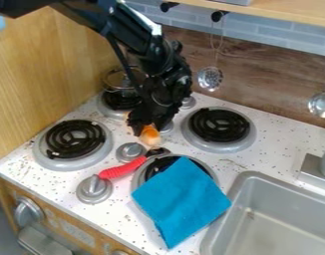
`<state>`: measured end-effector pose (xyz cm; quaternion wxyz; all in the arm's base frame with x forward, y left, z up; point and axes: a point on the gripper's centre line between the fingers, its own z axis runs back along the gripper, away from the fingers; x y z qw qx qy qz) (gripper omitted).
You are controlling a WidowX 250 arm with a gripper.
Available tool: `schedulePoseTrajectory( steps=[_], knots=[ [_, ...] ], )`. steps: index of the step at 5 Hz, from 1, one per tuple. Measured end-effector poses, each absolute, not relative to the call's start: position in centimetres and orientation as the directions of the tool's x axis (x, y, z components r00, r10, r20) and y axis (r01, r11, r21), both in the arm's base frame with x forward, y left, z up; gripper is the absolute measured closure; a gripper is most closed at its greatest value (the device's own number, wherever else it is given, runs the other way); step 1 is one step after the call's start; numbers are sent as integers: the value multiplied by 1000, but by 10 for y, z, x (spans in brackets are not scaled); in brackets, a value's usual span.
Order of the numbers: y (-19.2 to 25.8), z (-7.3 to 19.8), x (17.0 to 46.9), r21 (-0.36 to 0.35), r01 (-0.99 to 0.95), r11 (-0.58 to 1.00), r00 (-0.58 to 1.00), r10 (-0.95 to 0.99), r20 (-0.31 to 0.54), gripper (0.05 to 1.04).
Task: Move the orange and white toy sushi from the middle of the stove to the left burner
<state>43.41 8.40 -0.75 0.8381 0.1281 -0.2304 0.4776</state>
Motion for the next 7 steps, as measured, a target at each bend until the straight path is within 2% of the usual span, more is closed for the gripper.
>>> schedulePoseTrajectory(
  steps=[1,2,3,4,5,6,7],
  knots=[
    [87,-4,433,-17,-863,506,433,756,490,238],
    [87,-2,426,-50,-850,524,445,767,462,389],
    [79,27,418,-114,-823,557,456,765,455,459],
    [73,46,405,-159,-786,598,479,751,454,494],
    [80,66,379,-188,-749,636,509,733,452,494],
    [80,75,359,-163,-687,708,586,673,451,494],
    [73,72,337,-136,-623,770,656,610,445,494]
  ],
)
